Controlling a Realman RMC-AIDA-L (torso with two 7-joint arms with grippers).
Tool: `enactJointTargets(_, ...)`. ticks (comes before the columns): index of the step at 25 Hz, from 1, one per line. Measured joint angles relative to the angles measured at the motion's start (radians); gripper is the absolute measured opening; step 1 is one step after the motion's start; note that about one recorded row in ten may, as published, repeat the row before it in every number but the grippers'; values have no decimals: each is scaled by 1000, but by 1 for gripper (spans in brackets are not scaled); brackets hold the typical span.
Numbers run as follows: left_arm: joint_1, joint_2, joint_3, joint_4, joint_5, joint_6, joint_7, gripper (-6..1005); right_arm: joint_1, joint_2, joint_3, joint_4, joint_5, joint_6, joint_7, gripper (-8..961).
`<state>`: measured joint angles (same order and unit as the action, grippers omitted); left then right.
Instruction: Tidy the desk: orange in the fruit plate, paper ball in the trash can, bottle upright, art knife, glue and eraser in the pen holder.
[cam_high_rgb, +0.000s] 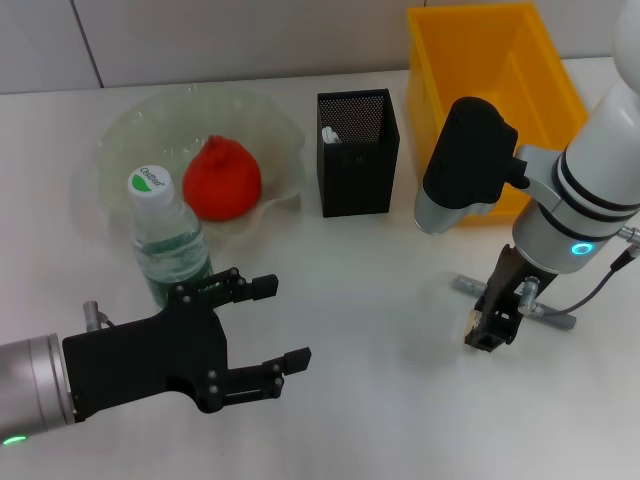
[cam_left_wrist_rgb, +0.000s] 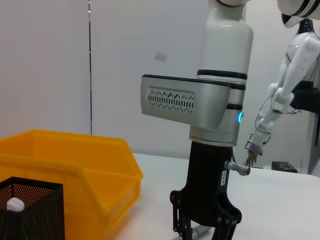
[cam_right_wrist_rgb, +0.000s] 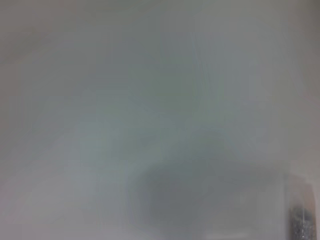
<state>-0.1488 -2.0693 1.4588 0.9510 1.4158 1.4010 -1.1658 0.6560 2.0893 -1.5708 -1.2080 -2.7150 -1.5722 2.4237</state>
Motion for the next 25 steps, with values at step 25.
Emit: enactJointTargets(25,7,0,0,6,-2,1,0,802,-58,-2,4,-214,32,1,45,392)
